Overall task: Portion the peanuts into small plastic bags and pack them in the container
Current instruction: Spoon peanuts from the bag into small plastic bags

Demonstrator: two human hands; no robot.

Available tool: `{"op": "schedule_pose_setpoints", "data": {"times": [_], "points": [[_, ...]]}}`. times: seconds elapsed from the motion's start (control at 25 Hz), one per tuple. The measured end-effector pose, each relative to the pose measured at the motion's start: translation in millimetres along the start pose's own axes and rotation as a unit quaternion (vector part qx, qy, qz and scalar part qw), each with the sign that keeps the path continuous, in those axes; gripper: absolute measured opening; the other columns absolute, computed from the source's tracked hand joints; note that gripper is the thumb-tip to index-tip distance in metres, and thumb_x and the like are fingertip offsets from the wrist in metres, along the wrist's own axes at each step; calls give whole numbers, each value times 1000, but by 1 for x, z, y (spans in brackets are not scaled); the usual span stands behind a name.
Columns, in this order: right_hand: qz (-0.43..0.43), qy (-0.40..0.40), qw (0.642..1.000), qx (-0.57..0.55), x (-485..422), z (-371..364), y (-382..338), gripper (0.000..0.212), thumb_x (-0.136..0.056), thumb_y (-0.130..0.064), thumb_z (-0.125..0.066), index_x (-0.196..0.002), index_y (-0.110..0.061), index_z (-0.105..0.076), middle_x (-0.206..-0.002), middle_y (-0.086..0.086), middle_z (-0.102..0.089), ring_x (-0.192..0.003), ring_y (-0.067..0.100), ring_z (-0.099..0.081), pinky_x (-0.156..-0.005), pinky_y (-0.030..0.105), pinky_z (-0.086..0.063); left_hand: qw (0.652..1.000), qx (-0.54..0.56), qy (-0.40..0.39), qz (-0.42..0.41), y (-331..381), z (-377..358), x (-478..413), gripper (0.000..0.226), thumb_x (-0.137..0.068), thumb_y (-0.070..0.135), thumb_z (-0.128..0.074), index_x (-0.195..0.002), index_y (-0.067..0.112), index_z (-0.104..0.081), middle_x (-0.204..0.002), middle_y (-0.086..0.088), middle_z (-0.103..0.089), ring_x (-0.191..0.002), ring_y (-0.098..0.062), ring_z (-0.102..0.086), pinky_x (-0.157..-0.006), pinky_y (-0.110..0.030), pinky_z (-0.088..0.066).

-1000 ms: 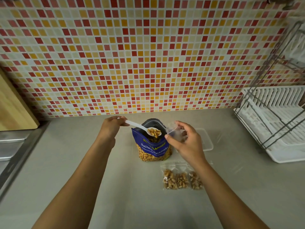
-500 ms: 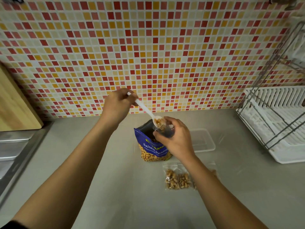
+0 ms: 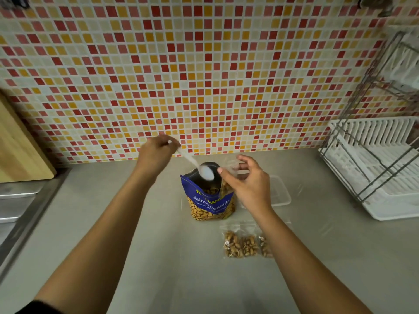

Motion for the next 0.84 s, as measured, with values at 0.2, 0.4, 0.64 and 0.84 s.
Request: {"op": "schedule_pose_setpoints", "data": {"times": [0.2,0.4,0.64,0.84], "points": [[-13,11,1000,-7,-1,10,-4,61,-67,-55,-72,-116,-23,-57,-98,-8,-64,-82,11,-65,-69,32,-59,974,-183,-133,-8,-51,-54,3,15,-86,28,-61,-100,25,-65,-115,0,-60,-112,-20,-54,-87,-44,-52],[-17,11,1000,-22,2,14,-12,57,-68,-54,-73,-113,-23,-58,-91,-11,-61,-83,10,-64,-68,25,-55,996,1,-29,-90,-14,-30,41,28,-88,17,-59,-116,20,-58,-119,-1,-58,-107,-15,-57,-75,-20,-46],[-47,-59,994,-75,8,-1,-20,58,-58,-62,-73,-104,-31,-56,-94,-10,-64,-92,10,-63,-77,30,-55,973,98,-192,-82,-11,-58,91,34,-81,24,-68,-115,18,-62,-96,8,-71,-86,-5,-68,-73,-16,-54],[-67,-121,977,-160,6,4,-17,11,-78,-35,-70,-80,-27,-63,-84,-2,-68,-78,15,-66,-73,32,-55,946,238,-219,22,-23,-65,97,13,-90,12,-56,-95,12,-68,-87,-1,-71,-76,-7,-67,-68,-17,-54]]}}
Point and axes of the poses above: each hand's wrist, its own x-axis away from the middle knuckle, its own z-axis out of the back of the hand, y = z × x, the point moved 7 cm from there along -x, towards the middle knuckle
